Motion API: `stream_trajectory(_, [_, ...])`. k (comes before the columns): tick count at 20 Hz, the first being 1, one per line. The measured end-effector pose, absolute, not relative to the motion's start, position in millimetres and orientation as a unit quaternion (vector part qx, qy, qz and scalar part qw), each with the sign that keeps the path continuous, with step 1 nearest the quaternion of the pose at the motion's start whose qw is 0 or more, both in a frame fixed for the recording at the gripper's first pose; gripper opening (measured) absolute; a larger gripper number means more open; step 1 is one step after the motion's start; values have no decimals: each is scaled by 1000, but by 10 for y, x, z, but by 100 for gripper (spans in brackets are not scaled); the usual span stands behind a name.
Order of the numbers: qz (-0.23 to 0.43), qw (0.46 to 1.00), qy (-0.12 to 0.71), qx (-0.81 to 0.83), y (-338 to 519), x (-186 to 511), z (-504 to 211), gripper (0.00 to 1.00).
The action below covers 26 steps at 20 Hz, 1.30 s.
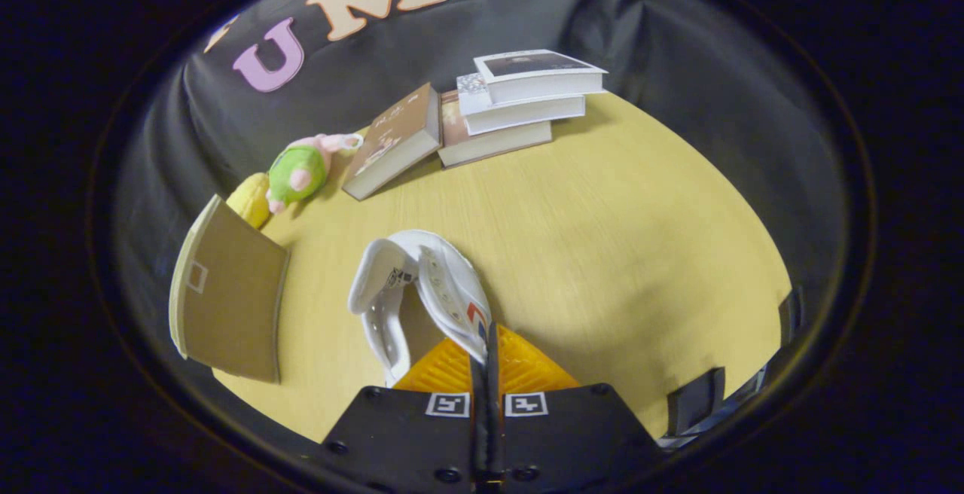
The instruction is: Open the storage box then place both shoes into the box .Put the left shoe in first, then the right shoe, with the right side of both shoes facing outward in a uniform manner.
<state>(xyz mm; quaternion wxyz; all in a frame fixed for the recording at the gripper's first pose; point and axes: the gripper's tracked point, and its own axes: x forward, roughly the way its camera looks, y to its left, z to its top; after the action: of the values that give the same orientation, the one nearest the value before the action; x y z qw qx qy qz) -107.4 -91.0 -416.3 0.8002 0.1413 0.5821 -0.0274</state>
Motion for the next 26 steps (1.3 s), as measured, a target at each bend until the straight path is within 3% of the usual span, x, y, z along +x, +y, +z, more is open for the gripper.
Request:
stream_trajectory(14, [-58, 804, 552, 215, -196, -655, -3282, 3])
stream_trajectory(26, [-6, 804, 537, 256, 963, -447, -2628, 3])
